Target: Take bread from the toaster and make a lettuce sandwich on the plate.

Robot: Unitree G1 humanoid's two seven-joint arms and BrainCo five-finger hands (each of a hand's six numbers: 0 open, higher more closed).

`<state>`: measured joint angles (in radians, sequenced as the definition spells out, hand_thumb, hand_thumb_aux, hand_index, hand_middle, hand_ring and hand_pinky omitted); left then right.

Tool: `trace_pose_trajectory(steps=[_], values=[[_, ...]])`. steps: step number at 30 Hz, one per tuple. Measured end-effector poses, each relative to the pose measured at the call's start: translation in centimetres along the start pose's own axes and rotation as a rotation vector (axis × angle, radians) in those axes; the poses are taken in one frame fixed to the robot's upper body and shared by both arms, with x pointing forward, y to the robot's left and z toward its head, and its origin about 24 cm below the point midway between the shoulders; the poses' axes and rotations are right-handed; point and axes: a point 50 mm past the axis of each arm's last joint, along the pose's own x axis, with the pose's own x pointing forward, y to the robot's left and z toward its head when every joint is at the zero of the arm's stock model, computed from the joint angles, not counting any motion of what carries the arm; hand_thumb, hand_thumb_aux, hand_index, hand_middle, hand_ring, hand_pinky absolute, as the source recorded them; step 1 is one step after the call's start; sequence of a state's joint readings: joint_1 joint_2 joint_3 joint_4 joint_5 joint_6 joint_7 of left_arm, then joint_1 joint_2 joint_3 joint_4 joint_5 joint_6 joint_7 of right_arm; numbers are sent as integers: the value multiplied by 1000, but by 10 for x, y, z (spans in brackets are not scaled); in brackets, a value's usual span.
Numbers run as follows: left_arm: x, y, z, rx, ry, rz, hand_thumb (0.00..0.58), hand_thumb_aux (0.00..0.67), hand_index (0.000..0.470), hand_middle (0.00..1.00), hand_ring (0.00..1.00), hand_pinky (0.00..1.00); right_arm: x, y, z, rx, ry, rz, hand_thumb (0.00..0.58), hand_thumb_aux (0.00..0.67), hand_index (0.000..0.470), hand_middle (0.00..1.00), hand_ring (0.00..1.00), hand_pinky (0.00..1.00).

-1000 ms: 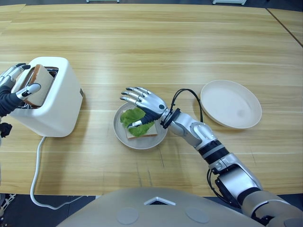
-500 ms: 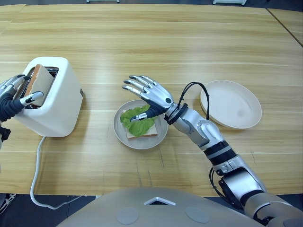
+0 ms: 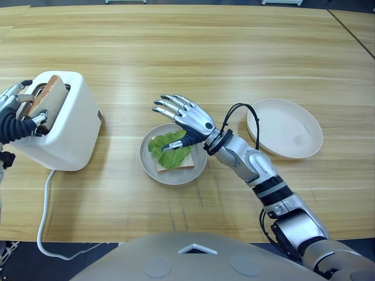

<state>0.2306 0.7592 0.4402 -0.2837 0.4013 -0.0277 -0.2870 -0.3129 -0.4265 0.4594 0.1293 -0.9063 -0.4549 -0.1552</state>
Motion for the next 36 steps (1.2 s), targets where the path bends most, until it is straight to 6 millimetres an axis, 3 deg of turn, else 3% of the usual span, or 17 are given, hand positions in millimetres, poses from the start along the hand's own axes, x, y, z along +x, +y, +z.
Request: trace_pose_trajectory(steps=[4, 12, 18, 21, 24, 28, 32, 36], values=[[2, 10, 3, -25, -17, 84, 580, 670, 470, 0, 0, 0, 0, 0, 0, 3, 1, -5, 0, 0, 0, 0, 0, 0], [0, 54, 16, -111, -106, 406, 580, 670, 470, 0, 0, 0, -2, -11, -10, -7, 54, -106, 0, 0, 0, 0, 0, 0], [6, 57, 30, -327, -218, 437, 580, 670, 470, 0, 0, 0, -10, -34, -32, -47, 189, -278, 0, 0, 0, 0, 0, 0], [19, 47, 56, -492, -343, 340, 580, 670, 470, 0, 0, 0, -18, -51, -44, -70, 266, -398, 0, 0, 0, 0, 0, 0], [33, 29, 96, -616, -508, 150, 580, 670, 470, 0, 0, 0, -30, -72, -55, -108, 332, -519, 0, 0, 0, 0, 0, 0], [47, -22, 134, -701, -598, -161, 580, 670, 470, 0, 0, 0, -46, -90, -68, -158, 397, -600, 0, 0, 0, 0, 0, 0], [53, -72, 145, -732, -545, -363, 580, 670, 470, 0, 0, 0, -52, -95, -69, -174, 414, -631, 0, 0, 0, 0, 0, 0], [49, -102, 149, -759, -505, -464, 580, 670, 470, 0, 0, 0, -56, -93, -70, -175, 428, -631, 0, 0, 0, 0, 0, 0]])
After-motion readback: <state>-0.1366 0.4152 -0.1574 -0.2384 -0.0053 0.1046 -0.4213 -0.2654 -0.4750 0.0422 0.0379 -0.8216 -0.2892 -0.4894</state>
